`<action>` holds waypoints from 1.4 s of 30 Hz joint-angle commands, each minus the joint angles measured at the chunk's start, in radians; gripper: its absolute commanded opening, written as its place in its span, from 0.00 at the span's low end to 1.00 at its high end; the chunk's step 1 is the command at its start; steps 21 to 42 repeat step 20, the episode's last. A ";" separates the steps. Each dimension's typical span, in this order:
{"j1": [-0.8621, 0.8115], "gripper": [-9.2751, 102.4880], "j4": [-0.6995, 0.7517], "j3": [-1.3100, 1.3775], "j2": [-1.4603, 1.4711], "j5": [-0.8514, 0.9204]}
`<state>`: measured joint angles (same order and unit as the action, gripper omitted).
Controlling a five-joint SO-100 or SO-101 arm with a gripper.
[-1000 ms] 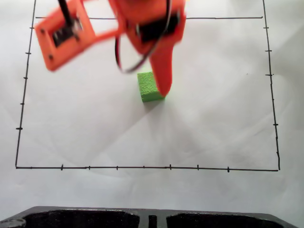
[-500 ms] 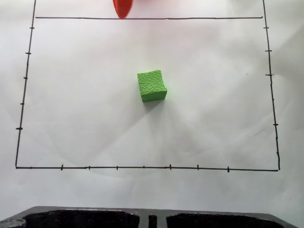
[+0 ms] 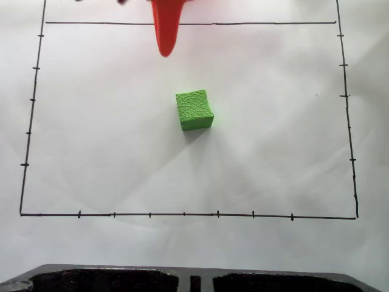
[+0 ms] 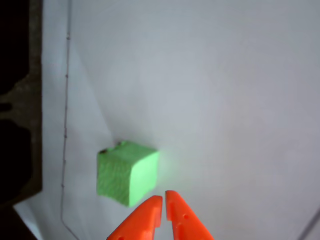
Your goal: Grasp the colored block, Place it on the black dot, and then return the arm to the default position.
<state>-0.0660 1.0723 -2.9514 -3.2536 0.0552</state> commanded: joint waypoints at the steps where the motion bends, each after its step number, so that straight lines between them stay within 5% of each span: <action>1: -0.005 0.08 -0.046 -0.035 -0.014 -0.015; 42: -0.011 0.09 -0.123 -0.072 -0.015 -0.066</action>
